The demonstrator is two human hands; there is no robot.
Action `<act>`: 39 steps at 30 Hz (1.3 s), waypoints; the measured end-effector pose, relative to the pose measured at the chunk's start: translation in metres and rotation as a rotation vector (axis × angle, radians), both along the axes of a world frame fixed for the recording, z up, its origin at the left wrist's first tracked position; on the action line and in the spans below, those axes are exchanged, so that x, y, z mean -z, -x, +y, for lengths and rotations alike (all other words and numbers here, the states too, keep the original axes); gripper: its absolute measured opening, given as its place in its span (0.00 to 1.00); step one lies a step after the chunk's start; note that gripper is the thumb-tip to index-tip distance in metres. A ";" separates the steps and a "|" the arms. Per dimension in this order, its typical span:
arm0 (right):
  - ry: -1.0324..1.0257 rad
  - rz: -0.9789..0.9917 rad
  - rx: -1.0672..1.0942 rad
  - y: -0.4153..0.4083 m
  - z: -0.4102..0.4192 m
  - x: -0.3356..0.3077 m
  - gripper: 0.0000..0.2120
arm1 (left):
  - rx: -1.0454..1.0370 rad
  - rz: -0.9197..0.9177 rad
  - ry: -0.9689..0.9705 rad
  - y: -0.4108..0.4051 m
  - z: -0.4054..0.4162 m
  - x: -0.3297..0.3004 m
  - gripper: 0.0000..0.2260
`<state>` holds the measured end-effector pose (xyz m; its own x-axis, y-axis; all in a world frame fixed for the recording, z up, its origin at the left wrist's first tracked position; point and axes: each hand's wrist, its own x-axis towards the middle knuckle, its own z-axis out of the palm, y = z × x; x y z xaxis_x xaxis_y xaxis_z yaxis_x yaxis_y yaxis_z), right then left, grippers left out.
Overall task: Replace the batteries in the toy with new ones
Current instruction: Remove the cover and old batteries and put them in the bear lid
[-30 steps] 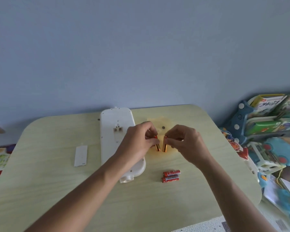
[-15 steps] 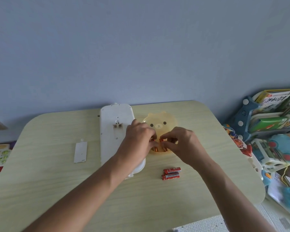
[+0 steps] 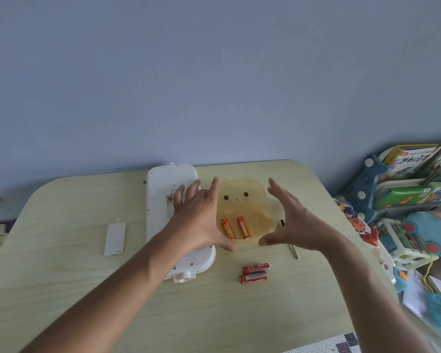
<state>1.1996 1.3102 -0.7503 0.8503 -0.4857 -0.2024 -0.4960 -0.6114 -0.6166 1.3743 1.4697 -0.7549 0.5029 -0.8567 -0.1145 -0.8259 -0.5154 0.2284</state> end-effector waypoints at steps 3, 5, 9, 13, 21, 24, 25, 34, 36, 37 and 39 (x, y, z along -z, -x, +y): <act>-0.011 -0.046 0.036 -0.005 -0.001 0.009 0.65 | 0.009 0.023 0.055 -0.001 -0.004 0.002 0.67; -0.047 -0.107 0.083 -0.006 -0.004 0.013 0.63 | 0.020 0.077 0.160 -0.005 -0.004 0.002 0.64; -0.039 -0.255 0.161 -0.006 -0.006 0.017 0.57 | 0.058 0.137 0.358 -0.010 -0.003 -0.001 0.53; -0.034 -0.368 0.213 -0.005 -0.008 0.020 0.43 | 0.119 0.131 0.433 -0.014 -0.002 -0.001 0.37; 0.053 -0.324 0.192 -0.003 -0.003 0.028 0.32 | 0.186 0.191 0.430 -0.018 -0.005 0.006 0.20; -0.031 -0.345 0.210 -0.003 -0.001 0.024 0.28 | 0.163 0.300 0.432 -0.017 -0.009 0.002 0.29; -0.035 -0.352 0.224 -0.004 0.001 0.023 0.26 | 0.149 0.301 0.427 -0.017 -0.010 0.001 0.31; 0.022 -0.318 0.276 -0.005 0.002 0.023 0.26 | 0.042 0.305 0.432 -0.012 -0.018 0.004 0.30; 0.028 -0.310 0.274 -0.006 0.001 0.023 0.26 | 0.032 0.300 0.430 -0.011 -0.019 0.005 0.30; 0.029 -0.305 0.274 -0.006 0.000 0.023 0.26 | 0.025 0.303 0.431 -0.011 -0.020 0.005 0.30; 0.024 -0.303 0.276 -0.006 -0.001 0.024 0.27 | 0.017 0.303 0.433 -0.010 -0.021 0.006 0.30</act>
